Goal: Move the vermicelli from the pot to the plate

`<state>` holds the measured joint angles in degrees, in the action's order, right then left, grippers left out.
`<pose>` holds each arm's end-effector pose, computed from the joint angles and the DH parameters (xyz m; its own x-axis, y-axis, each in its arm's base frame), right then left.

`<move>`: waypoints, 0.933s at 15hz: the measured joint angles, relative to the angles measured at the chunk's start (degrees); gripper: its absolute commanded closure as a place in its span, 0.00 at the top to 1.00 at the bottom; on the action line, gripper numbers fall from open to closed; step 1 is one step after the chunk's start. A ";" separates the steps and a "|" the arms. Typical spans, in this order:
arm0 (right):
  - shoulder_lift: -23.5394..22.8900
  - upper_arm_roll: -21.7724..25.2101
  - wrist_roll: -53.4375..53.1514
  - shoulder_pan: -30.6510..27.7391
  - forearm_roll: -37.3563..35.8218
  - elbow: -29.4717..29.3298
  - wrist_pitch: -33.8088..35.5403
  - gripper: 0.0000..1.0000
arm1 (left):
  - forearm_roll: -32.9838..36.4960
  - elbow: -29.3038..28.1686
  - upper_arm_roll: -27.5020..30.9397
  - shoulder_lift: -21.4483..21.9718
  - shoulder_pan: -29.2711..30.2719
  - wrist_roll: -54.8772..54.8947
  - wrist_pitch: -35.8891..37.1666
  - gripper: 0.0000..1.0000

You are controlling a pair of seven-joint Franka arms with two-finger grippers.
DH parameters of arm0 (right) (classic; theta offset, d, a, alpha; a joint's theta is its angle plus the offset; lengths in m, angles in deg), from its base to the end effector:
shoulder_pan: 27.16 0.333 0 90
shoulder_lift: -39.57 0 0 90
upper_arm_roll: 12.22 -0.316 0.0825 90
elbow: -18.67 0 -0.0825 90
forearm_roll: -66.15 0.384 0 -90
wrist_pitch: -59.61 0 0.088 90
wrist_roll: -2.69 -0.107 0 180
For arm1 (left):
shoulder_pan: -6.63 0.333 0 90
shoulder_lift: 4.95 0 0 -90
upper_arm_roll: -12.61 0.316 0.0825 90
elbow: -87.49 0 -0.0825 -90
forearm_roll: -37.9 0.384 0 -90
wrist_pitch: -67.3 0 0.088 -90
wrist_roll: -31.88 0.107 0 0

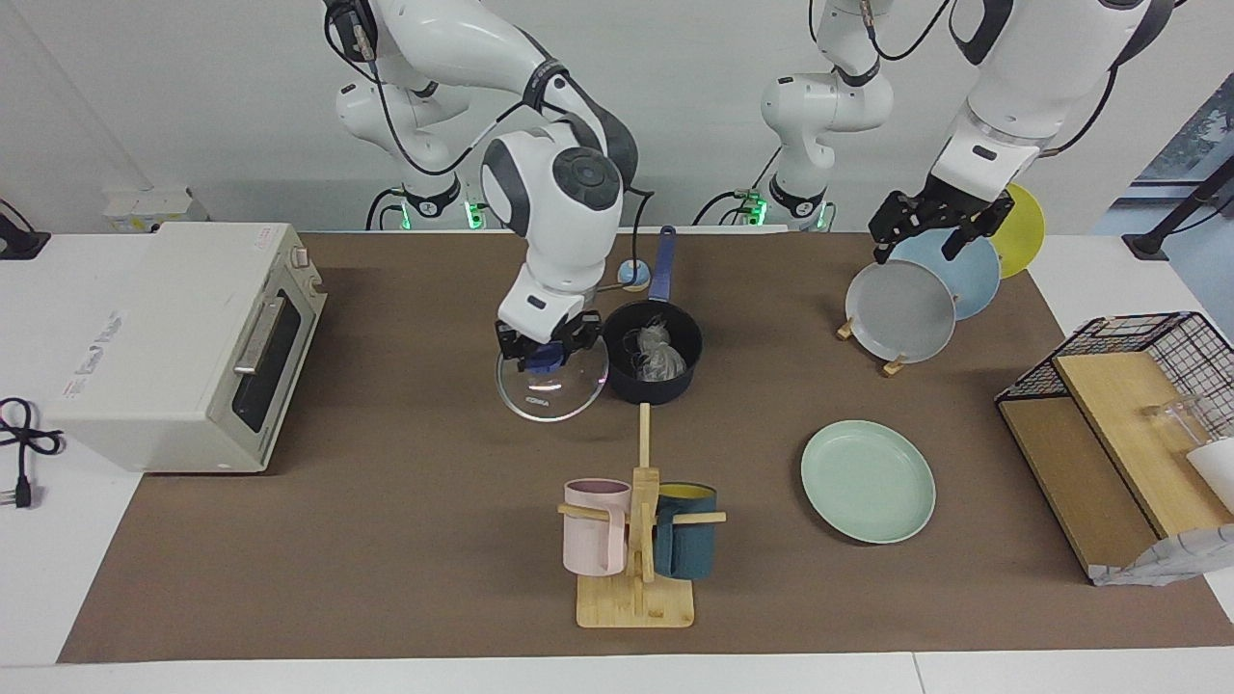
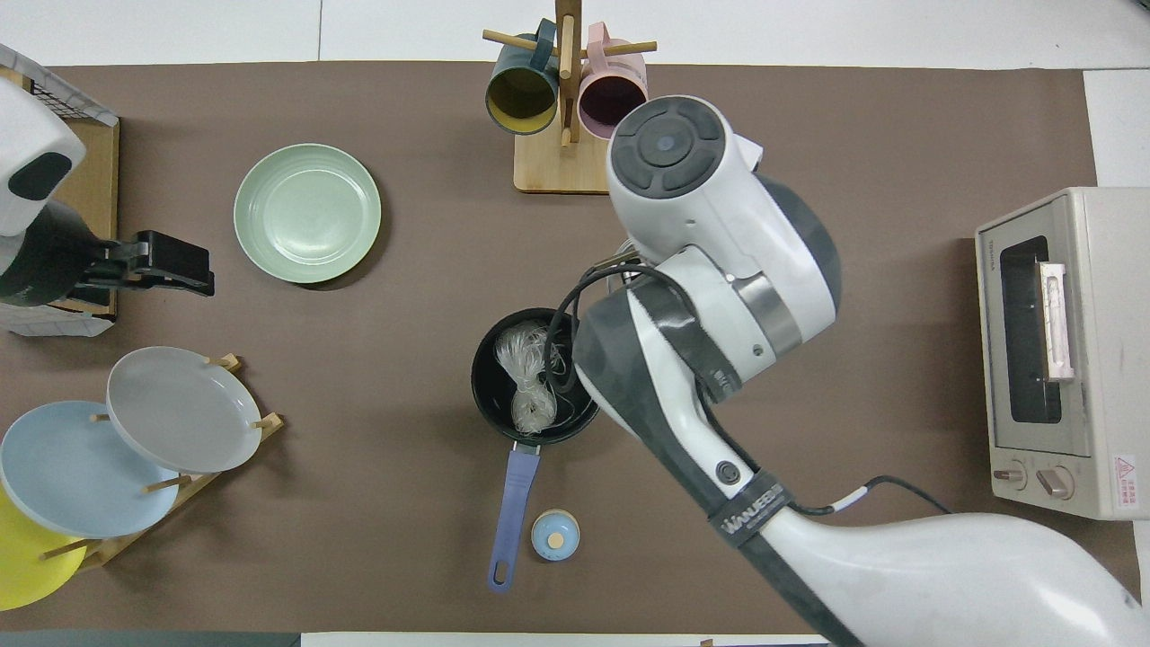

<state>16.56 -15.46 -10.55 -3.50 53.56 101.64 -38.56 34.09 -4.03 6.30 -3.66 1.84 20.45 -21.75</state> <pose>0.6043 0.2775 0.4493 0.9593 0.2672 -0.0912 0.2809 -0.9354 0.2146 0.5338 -0.1128 0.6231 0.9994 0.0044 -0.0330 0.0064 -0.9983 0.0586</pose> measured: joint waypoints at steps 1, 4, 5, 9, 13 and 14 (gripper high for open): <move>0.30 0.02 2.50 -1.64 -1.38 1.76 -1.73 0.34 | -0.94 -1.01 -0.13 -0.15 -1.24 -1.87 -1.50 1.00; 2.35 0.05 6.03 -6.08 -4.81 11.07 -11.50 0.34 | -1.81 -5.55 -0.49 -1.65 -8.35 -9.43 -8.95 1.00; 3.12 0.06 7.04 -7.35 -5.28 14.50 -14.79 0.34 | -2.05 -6.91 -0.63 -2.72 -11.02 -11.91 -11.31 1.00; 5.40 0.07 9.45 -10.84 -6.51 23.45 -21.42 0.34 | -2.29 -11.00 -0.87 -9.47 -21.00 -23.09 -22.18 1.00; 6.38 0.07 10.39 -11.95 -6.72 25.72 -22.91 0.35 | -2.30 -17.65 -0.85 -12.04 -24.97 -26.21 -31.60 1.00; 6.47 0.07 10.39 -12.14 -7.03 26.33 -23.55 0.38 | -2.31 -18.65 -0.86 -12.18 -25.18 -26.35 -32.58 1.00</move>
<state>23.04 -15.39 -0.15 -15.65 46.53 127.97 -62.12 31.78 -22.68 5.45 -15.83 -23.34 -5.90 -54.34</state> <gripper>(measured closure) 0.405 0.000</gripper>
